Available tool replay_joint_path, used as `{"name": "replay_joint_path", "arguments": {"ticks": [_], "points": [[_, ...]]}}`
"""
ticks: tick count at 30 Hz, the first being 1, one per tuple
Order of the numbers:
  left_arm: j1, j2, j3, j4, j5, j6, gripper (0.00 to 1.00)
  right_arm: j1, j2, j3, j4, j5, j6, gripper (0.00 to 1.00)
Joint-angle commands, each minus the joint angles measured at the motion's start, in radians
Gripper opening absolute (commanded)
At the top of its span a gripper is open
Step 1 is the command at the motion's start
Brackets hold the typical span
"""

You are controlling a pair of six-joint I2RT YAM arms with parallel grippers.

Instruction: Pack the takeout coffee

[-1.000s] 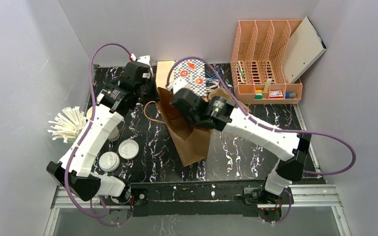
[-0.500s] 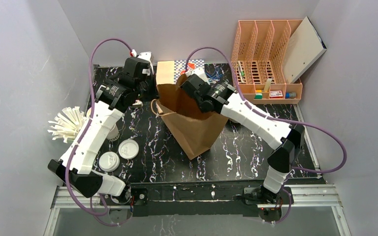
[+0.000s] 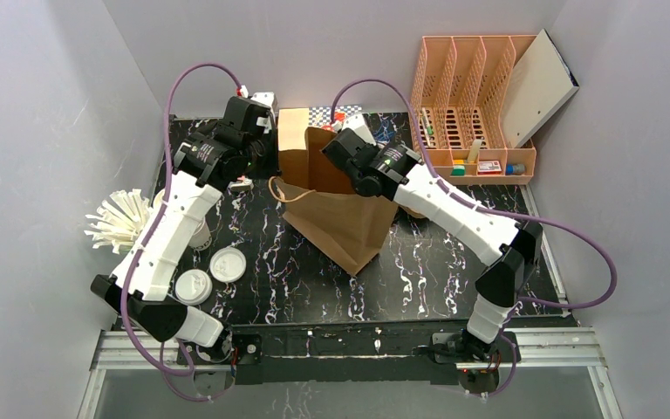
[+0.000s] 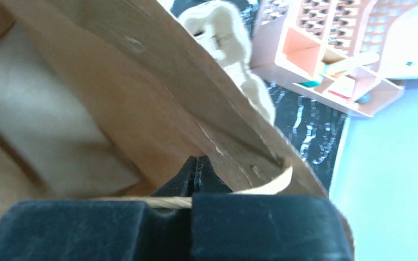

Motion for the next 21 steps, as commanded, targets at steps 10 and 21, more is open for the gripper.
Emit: {"name": "replay_joint_path", "arguments": {"ticks": [10, 21], "points": [[0.002, -0.020, -0.037, 0.116, 0.121, -0.075, 0.01, 0.054, -0.014, -0.089, 0.094, -0.490, -0.056, 0.01], [0.002, -0.034, -0.096, 0.153, 0.071, -0.089, 0.04, 0.066, -0.054, -0.131, 0.187, -0.568, -0.035, 0.01]]}}
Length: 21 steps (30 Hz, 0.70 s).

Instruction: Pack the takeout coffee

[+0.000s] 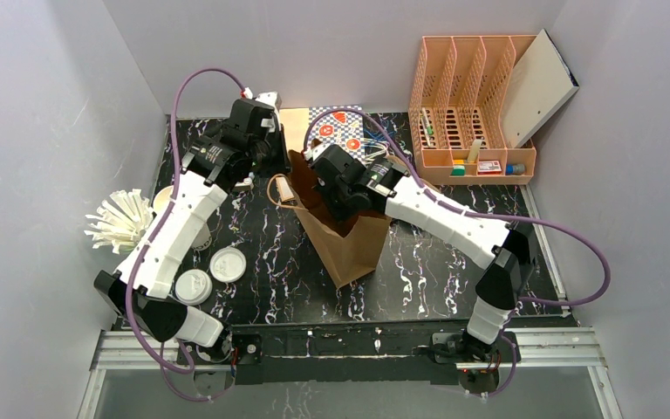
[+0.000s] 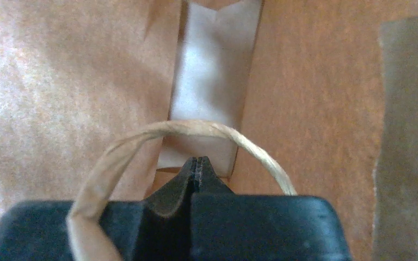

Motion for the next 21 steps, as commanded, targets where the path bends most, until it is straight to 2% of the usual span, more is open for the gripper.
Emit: {"name": "replay_joint_path", "arguments": {"ticks": [1, 11, 21], "points": [[0.001, -0.029, -0.018, 0.016, -0.015, -0.005, 0.04, 0.007, -0.074, -0.049, 0.075, -0.016, -0.008, 0.01], [0.001, -0.011, -0.013, 0.011, -0.051, 0.008, 0.03, 0.033, -0.254, -0.149, 0.174, -0.002, -0.063, 0.01], [0.001, -0.006, -0.002, 0.004, -0.052, 0.012, 0.02, 0.034, -0.292, -0.038, 0.132, -0.034, -0.056, 0.02]]}}
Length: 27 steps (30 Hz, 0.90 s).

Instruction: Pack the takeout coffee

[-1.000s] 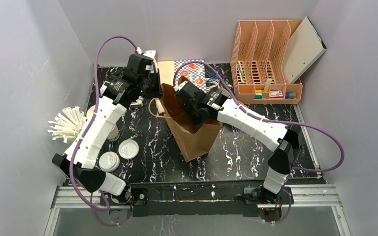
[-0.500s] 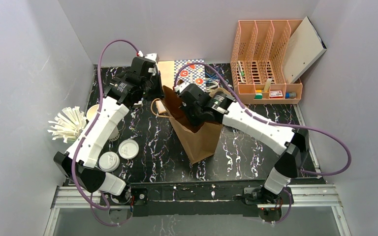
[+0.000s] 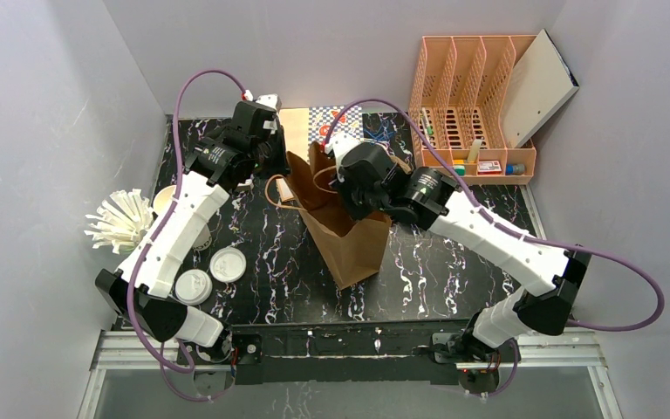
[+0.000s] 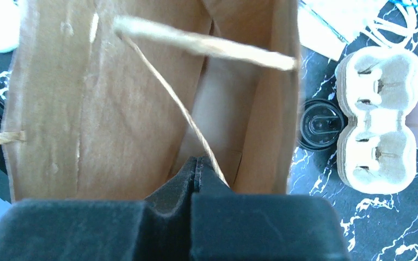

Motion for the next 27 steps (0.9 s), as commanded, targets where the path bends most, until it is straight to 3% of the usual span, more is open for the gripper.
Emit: {"name": "replay_joint_path", "arguments": {"ticks": [1, 7, 17, 27], "points": [[0.001, -0.006, 0.027, -0.011, -0.012, 0.009, 0.02, 0.002, -0.030, 0.103, 0.013, -0.044, -0.006, 0.02], [0.002, -0.002, 0.030, -0.011, -0.010, 0.009, 0.02, 0.023, 0.005, 0.136, 0.018, -0.107, -0.035, 0.01], [0.002, -0.004, 0.030, -0.010, -0.004, 0.003, 0.02, 0.155, 0.209, 0.250, -0.055, 0.111, -0.031, 0.01], [0.002, -0.030, 0.017, -0.008, -0.033, 0.000, 0.01, 0.156, 0.160, 0.045, 0.014, 0.166, 0.054, 0.01]]}}
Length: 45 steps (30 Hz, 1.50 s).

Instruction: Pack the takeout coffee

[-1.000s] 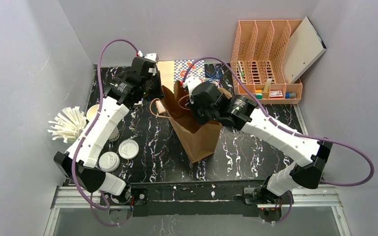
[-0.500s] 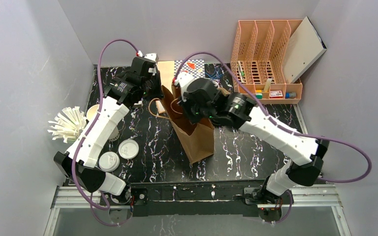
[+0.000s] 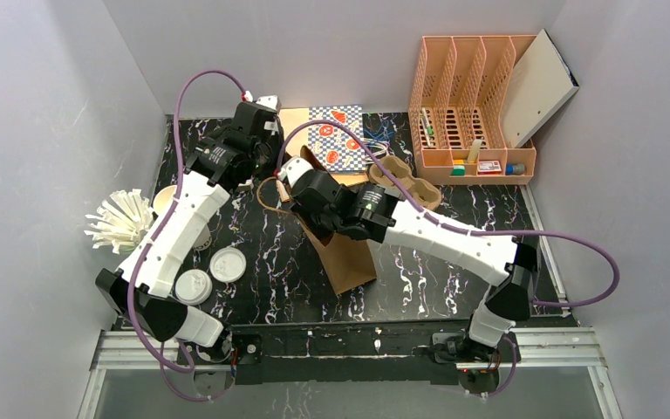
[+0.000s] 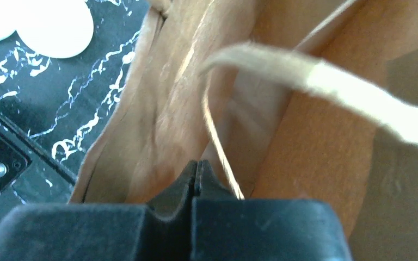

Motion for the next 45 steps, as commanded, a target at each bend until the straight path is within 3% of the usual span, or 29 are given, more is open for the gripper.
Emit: {"name": "replay_joint_path", "arguments": {"ticks": [1, 8, 12, 24, 33, 45], "points": [[0.002, -0.033, 0.013, 0.004, -0.012, -0.002, 0.01, -0.008, -0.061, -0.090, 0.009, 0.045, 0.064, 0.01], [0.002, -0.046, 0.003, 0.014, 0.009, 0.018, 0.00, -0.087, -0.088, -0.046, -0.020, -0.114, 0.082, 0.01], [0.002, -0.048, 0.007, 0.011, 0.003, 0.012, 0.00, -0.088, -0.058, -0.018, -0.067, -0.100, 0.064, 0.01], [0.002, -0.046, 0.025, 0.001, -0.020, 0.015, 0.00, -0.089, -0.059, -0.170, -0.051, -0.138, 0.049, 0.01], [0.002, -0.041, 0.052, -0.014, -0.022, 0.018, 0.00, -0.094, 0.017, -0.143, -0.112, -0.099, 0.049, 0.01], [0.002, -0.042, 0.084, -0.030, -0.028, 0.029, 0.00, -0.177, 0.072, -0.145, -0.146, -0.201, 0.069, 0.01]]}}
